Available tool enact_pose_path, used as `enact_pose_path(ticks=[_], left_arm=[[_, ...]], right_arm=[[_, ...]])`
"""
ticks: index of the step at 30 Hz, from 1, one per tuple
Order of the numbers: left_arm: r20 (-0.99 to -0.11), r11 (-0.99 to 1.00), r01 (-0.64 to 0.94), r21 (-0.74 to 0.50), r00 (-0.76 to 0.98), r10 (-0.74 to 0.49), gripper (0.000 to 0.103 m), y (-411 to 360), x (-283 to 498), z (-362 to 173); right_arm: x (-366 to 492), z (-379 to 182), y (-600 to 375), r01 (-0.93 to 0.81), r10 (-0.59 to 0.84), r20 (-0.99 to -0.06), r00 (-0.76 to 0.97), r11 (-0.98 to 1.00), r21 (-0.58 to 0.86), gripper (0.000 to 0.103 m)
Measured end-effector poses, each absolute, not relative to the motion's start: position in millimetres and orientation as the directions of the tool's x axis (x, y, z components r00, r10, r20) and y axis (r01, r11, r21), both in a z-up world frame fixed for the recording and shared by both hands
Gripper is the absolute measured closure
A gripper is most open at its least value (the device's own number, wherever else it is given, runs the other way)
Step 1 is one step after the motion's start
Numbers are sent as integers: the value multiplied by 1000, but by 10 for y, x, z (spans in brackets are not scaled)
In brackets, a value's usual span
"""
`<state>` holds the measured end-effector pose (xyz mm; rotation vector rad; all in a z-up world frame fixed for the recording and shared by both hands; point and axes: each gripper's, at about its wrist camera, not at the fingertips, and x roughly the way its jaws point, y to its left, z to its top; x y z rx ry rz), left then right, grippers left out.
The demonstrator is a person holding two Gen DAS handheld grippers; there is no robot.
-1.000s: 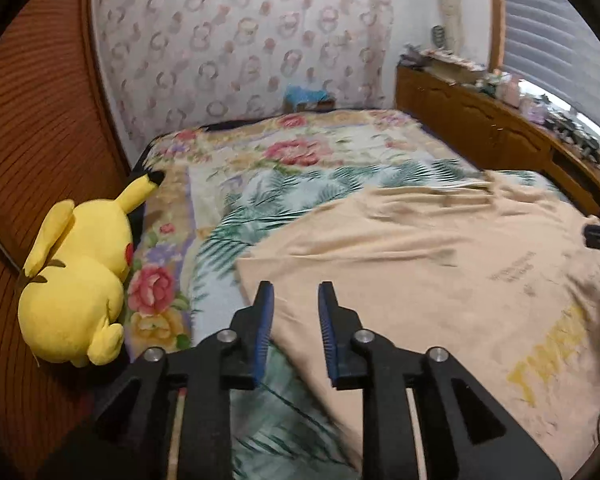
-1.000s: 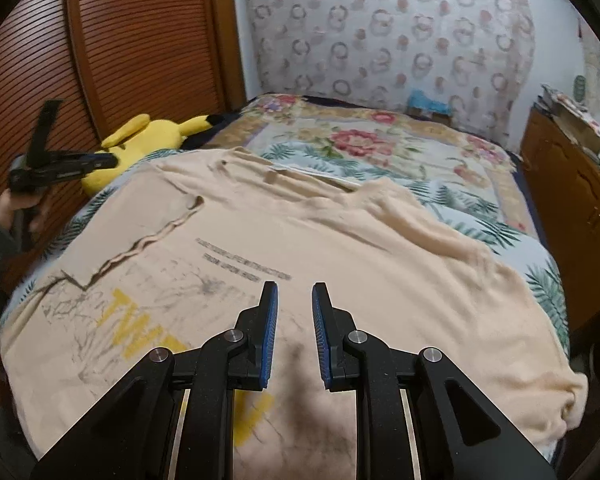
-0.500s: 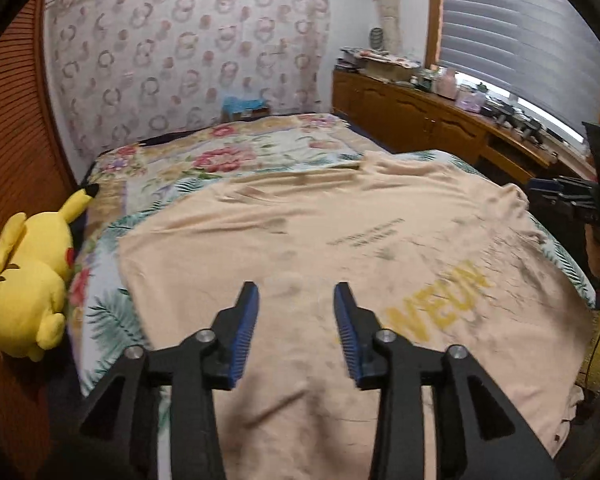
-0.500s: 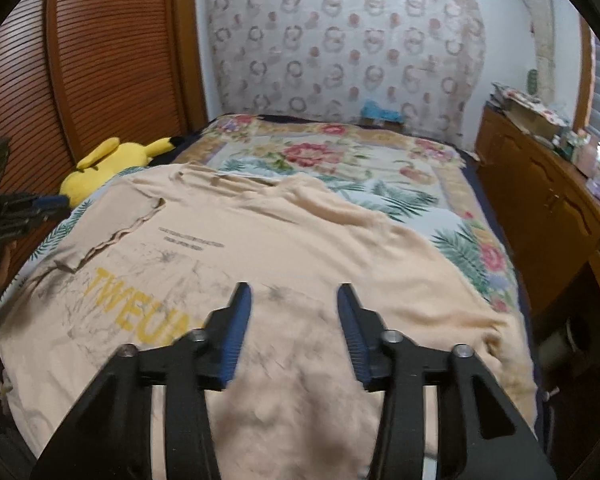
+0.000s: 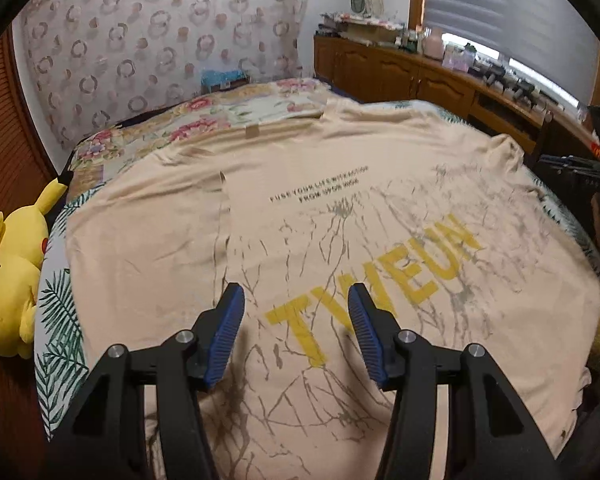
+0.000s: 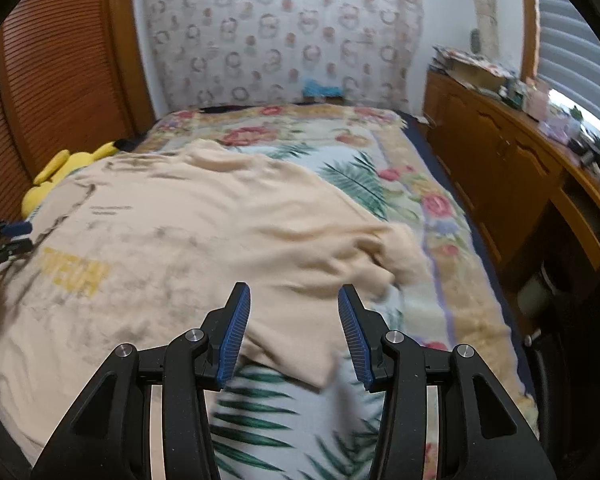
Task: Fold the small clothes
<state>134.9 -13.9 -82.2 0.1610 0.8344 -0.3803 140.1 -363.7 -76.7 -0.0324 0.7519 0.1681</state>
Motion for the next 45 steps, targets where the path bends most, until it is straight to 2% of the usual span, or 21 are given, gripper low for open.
enact_pose_path(ticks=[10,19,22,25,27,29,32,37,45], left_arm=[[-778,919,394,-8,576,-253,50,-248,1377,-1000],[-765,926,377,-27,588,-262,46,-237,1384,-1016],[-766,923,383,-33,584,-270,42,-246,1382,-1013],[-768,919,393,-28,580,-271,36,-280,1379,-1020],[-770,917,398,-26,577,-272,33,-288,1375,-1022],[-771,918,396,-26,577,-270,32,-284,1384,-1018],[-772,919,392,-26,577,-268,30,-290,1392,-1021],[-772,920,392,-26,577,-268,30,-288,1394,-1023],[-772,920,390,-24,578,-265,29,-292,1405,-1019]], right_arm=[[1523,-1003,-3822,-133,136,-735,664,989,64,57],[1554,-1073,-3713,-150,118,-749,652,988,26,56],[1557,-1075,-3646,-166,114,-750,652,986,5,64],[1557,-1074,-3615,-199,137,-749,649,980,7,79],[1552,-1074,-3581,-228,165,-749,642,974,19,94],[1553,-1065,-3560,-234,167,-749,641,972,16,98],[1555,-1048,-3557,-228,168,-744,647,973,22,100],[1533,-820,-3556,-221,192,-680,707,974,46,100],[1586,-429,-3006,-365,318,-620,717,929,54,100]])
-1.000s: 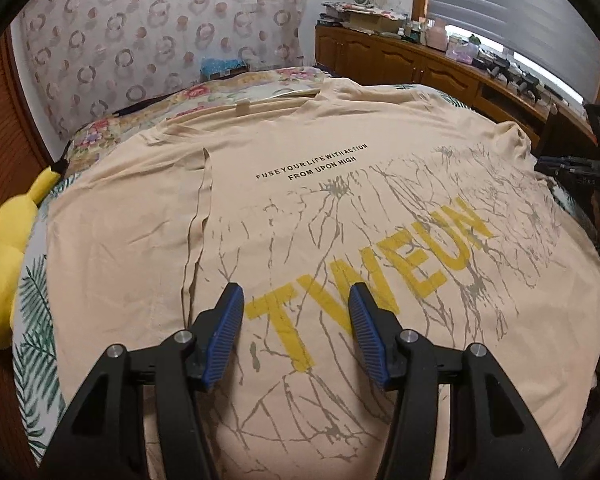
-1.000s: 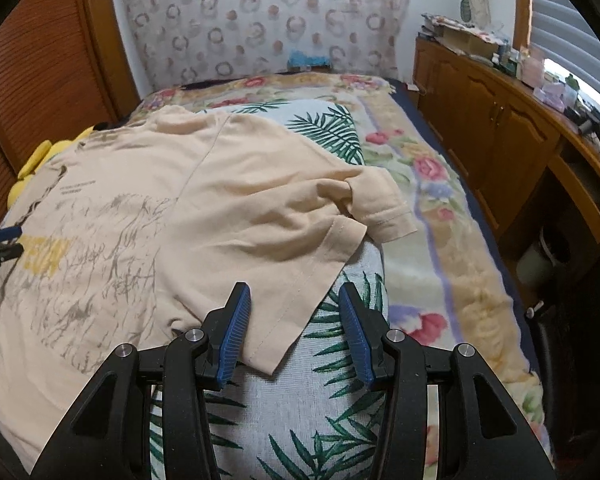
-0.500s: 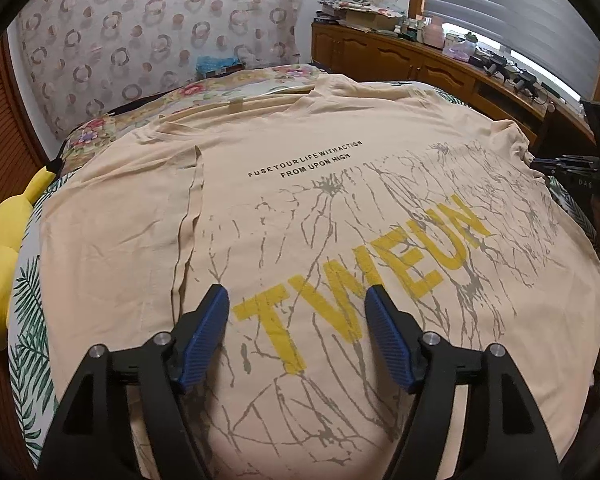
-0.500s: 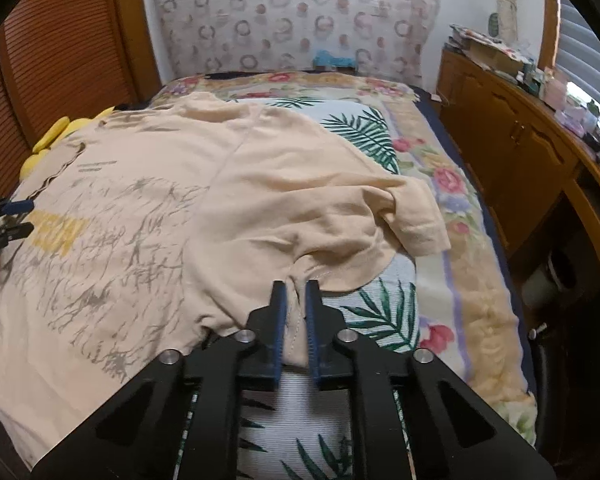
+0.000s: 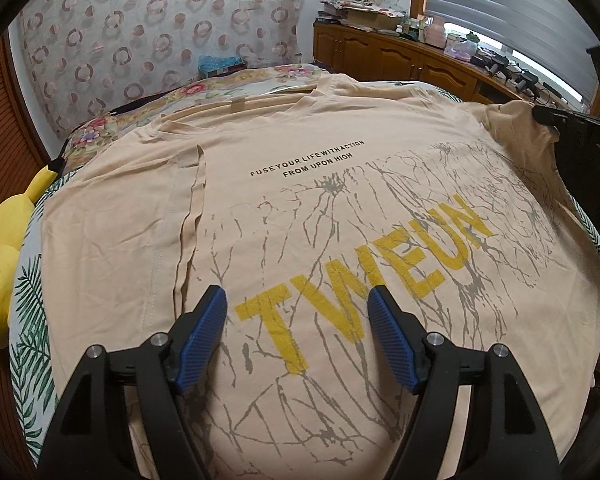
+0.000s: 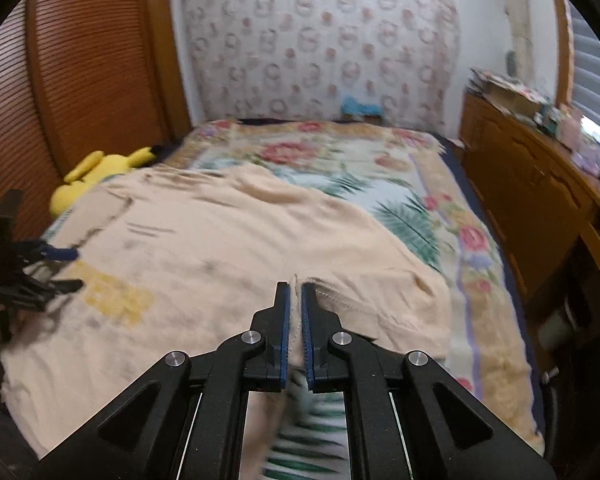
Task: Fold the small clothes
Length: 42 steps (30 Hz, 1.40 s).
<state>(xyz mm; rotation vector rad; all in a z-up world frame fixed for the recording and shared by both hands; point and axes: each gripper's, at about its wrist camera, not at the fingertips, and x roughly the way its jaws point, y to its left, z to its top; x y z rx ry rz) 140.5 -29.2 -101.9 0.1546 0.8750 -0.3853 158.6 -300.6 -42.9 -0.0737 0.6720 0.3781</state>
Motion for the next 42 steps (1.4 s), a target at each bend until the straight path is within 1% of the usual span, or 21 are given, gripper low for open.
enact_pose_path(ticks=[5,11,13,14,15,17,19,20,21,25,28,33,36,37,39,40,42], left_arm=[[-760,932,363,-16,601,-247,29,-234,1377,-988],[-676,942,331,-49,684,-275,29,-93,1182,-733],[-653,945,322,-56,704,-279,29,-48,1121,-650],[-645,947,317,-58,712,-278,29,-29,1097,-621],[-637,948,313,-60,719,-278,29,-14,1071,-590],[-619,947,312,-73,731,-288,29,5,1004,-529],[-604,946,311,-89,739,-299,29,19,938,-491],[-597,946,310,-91,744,-301,29,33,912,-474],[-591,947,308,-91,749,-301,29,32,893,-457],[-582,950,303,-78,760,-290,29,16,844,-432],[-582,948,307,-86,757,-298,29,1,828,-434],[-589,948,306,-92,750,-300,29,-13,822,-443],[-595,948,304,-95,746,-299,29,-21,820,-470],[-597,948,304,-96,744,-299,29,-19,817,-477],[-599,948,304,-95,743,-298,29,-22,804,-482],[-599,948,304,-95,743,-298,29,-20,806,-484],[-598,949,301,-94,745,-296,29,-17,804,-482]], right_arm=[[1559,-529,-2552,-464,384,-650,656,884,54,100],[1488,-839,-2346,-492,374,-714,592,869,47,98],[1474,-874,-2393,-481,367,-720,588,875,53,93],[1465,-874,-2419,-473,360,-721,592,879,50,86],[1450,-859,-2443,-469,359,-717,597,882,51,83],[1429,-805,-2487,-463,360,-706,610,885,52,82],[1384,-718,-2566,-447,352,-687,636,893,44,77],[1369,-673,-2615,-438,347,-676,649,898,40,72],[1366,-625,-2676,-423,334,-667,666,906,32,69],[1481,-611,-2869,-356,256,-672,695,935,-12,67],[1656,-747,-3017,-309,211,-703,680,951,-13,67],[1897,-1011,-3144,-282,199,-751,630,959,17,67],[1959,-1087,-3177,-276,198,-760,619,961,25,67],[1953,-1085,-3174,-280,201,-751,629,960,23,68],[1969,-1078,-3159,-309,236,-751,617,950,44,92],[1988,-1060,-3140,-323,252,-753,607,945,55,98],[2017,-982,-3074,-343,273,-742,612,937,61,101]])
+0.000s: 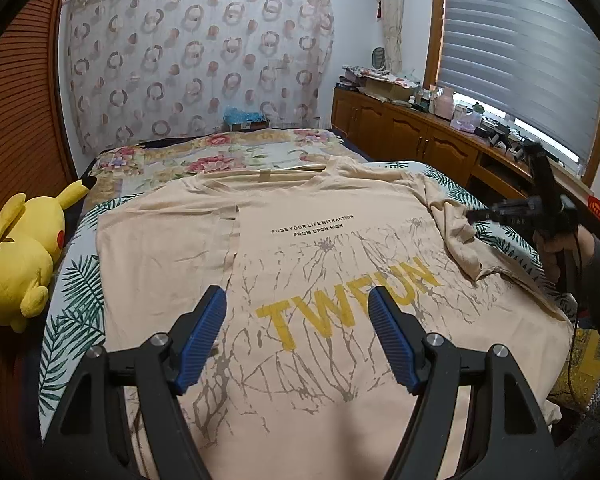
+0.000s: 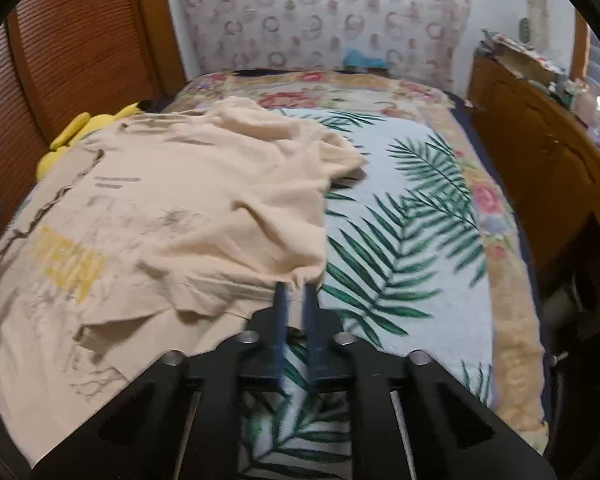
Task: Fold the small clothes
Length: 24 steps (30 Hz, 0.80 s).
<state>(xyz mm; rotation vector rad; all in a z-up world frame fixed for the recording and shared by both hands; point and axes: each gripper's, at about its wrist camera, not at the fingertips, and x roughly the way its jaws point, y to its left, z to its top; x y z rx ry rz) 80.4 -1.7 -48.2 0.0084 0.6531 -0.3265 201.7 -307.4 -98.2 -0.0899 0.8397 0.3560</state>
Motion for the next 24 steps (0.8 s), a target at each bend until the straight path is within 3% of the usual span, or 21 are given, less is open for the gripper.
enact_pose_path(ticks=[6,13,14,17,24], left_arm=[[-591,953,283,-111,752,-292,29,71,780,-497],[-594,954,274,-122,750,-291,29,153,771,-528],[-594,954,272,-124,750,-291,29,164,770,-530],[-593,955,266,-127,752,-288,29,199,763,-538],[-592,959,252,-126,757,-277,29,241,790,-547]], right_arm=[[2167,-534,-2648,-440,379,-664,645,894,83,101],[2412,-329,-1935,-529,437,-661,610,846,71,101],[2435,-333,-1895,-527,438,-660,610,847,74,99],[2468,-333,-1808,-514,430,-662,614,854,77,80],[2394,-465,-2055,-457,329,-684,651,890,-6,75]])
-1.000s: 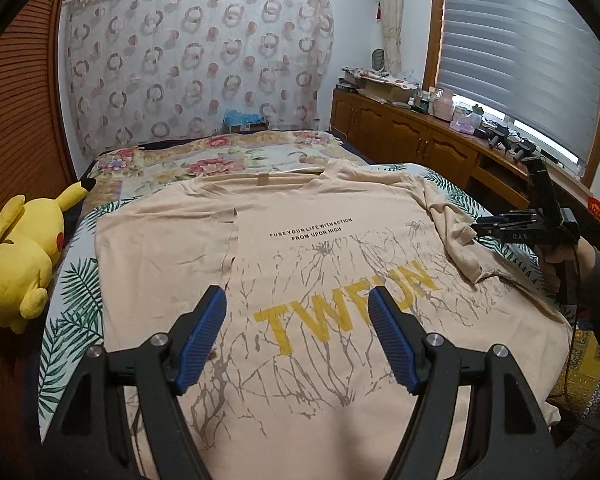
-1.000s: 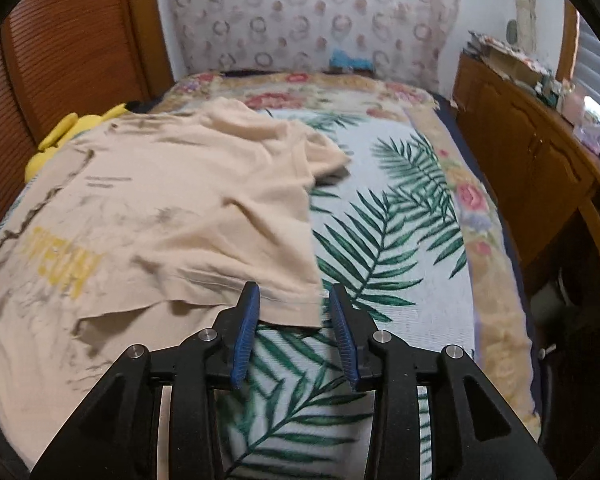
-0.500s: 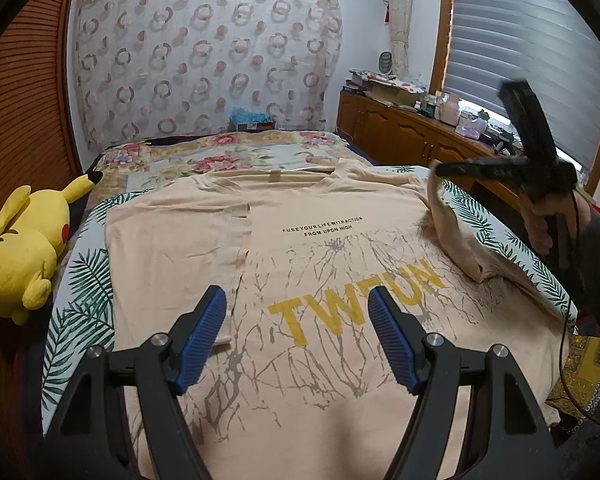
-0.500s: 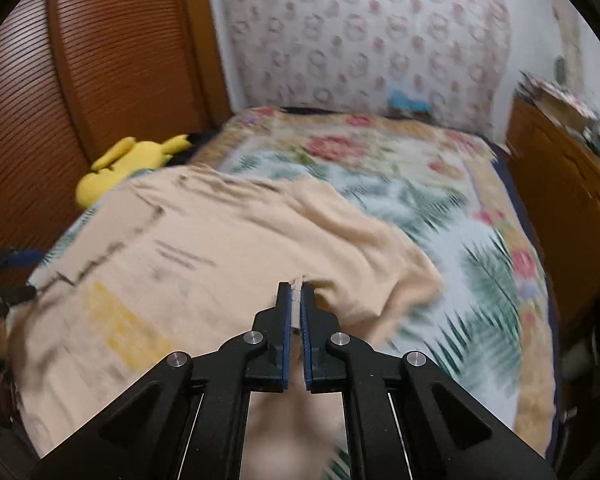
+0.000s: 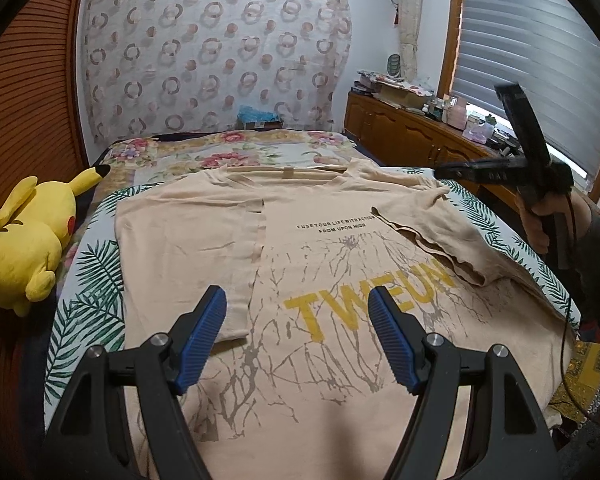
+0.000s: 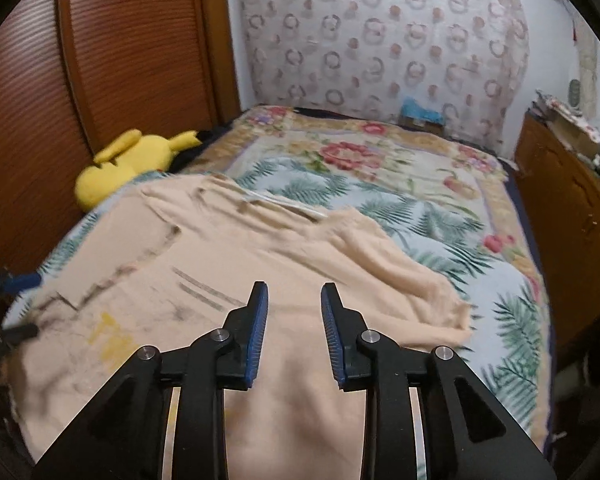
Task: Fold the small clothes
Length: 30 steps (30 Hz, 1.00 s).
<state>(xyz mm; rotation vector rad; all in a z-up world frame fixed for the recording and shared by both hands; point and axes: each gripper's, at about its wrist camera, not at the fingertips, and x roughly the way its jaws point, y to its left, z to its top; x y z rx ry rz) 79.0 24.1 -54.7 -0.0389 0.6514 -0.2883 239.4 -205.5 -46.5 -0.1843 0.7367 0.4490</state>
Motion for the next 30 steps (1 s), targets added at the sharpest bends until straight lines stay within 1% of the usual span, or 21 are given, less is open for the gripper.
enact_pose_path(ticks=[2,6,12,14,15,16,22,23,24,25,26,27,30], left_arm=[[-594,962,243,-120,759,-266,29,268,810,-542],[-600,967,229,-112,760,-249,29,348,891,-544],[-621,973,209,-100,751,-225,29,478,1102,-588],[-630,975,202,-97,746,-217,29,531,1185,-610],[-633,975,200,-97,744,-216,29,547,1201,-620],[-636,976,197,-97,742,-213,29,572,1236,-629],[-663,983,166,-83,727,-179,29,743,1460,-703],[-666,984,161,-77,726,-171,29,782,1486,-714],[-668,985,156,-74,726,-164,29,823,1513,-723],[-670,986,152,-72,725,-161,29,849,1528,-725],[-672,987,145,-68,724,-153,29,895,1564,-728],[-673,988,142,-64,725,-147,29,922,1586,-729],[-680,991,124,-50,722,-125,29,1040,1687,-753]], right_arm=[[2417,-517,-2150,-432,301,-695,653,902,-15,73],[2479,-673,-2448,-368,244,-715,655,929,-21,67],[2715,-984,-2802,-288,183,-768,614,958,-3,65],[2792,-1046,-2849,-271,181,-777,603,962,14,65],[2836,-1061,-2891,-264,192,-772,606,964,32,60],[2872,-1064,-2921,-256,199,-769,608,965,47,57],[3090,-1028,-2922,-275,237,-760,605,958,80,56],[3118,-1017,-2909,-283,238,-757,608,956,73,66],[3150,-1007,-2902,-295,246,-756,606,953,74,80],[3171,-993,-2896,-311,260,-754,603,947,78,86],[3178,-975,-2871,-325,262,-746,612,944,65,97],[3143,-915,-2859,-323,226,-715,662,946,-1,99],[3171,-837,-2911,-317,233,-693,682,948,7,100]])
